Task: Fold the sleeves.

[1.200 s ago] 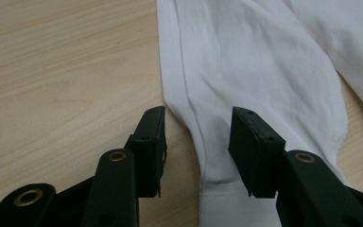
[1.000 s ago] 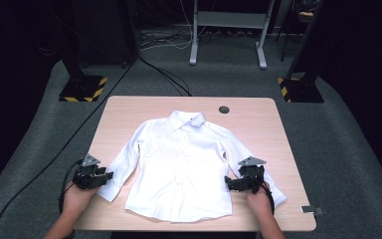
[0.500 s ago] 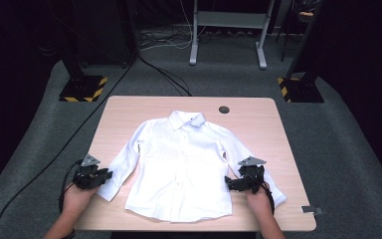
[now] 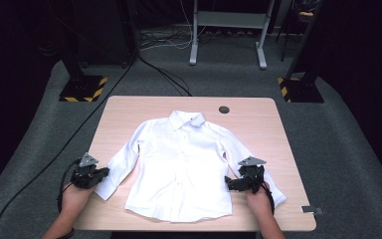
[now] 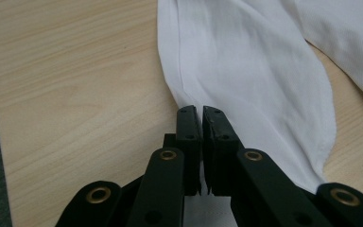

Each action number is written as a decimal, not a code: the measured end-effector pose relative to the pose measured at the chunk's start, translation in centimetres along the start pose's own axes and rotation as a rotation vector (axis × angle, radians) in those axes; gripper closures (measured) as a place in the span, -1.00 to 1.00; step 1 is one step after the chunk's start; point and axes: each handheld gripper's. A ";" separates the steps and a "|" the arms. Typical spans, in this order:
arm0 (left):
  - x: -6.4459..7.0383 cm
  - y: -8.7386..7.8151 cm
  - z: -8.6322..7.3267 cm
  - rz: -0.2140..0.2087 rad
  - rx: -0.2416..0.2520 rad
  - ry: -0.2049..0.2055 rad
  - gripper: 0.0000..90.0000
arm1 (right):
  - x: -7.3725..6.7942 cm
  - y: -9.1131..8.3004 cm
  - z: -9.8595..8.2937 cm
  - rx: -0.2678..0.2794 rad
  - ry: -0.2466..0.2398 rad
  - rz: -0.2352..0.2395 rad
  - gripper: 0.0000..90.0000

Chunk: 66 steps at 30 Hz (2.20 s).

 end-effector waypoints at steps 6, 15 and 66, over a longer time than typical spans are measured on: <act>0.0 0.0 0.0 0.010 0.005 0.005 0.92 | 0.0 0.0 0.0 0.000 0.001 0.000 -1.00; -0.1 -0.7 0.4 0.013 0.024 0.011 0.95 | 0.0 0.0 0.0 0.000 0.001 0.000 -1.00; -4.9 -5.4 9.1 0.168 0.043 0.072 0.96 | 0.0 0.0 0.0 0.000 0.001 0.000 -1.00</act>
Point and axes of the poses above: each handheld gripper's, and its own axes: y roughly forward along the jaws, z roughly out of its top, x roughly to its right, and after that the axes turned 4 degrees about -z, right-handed
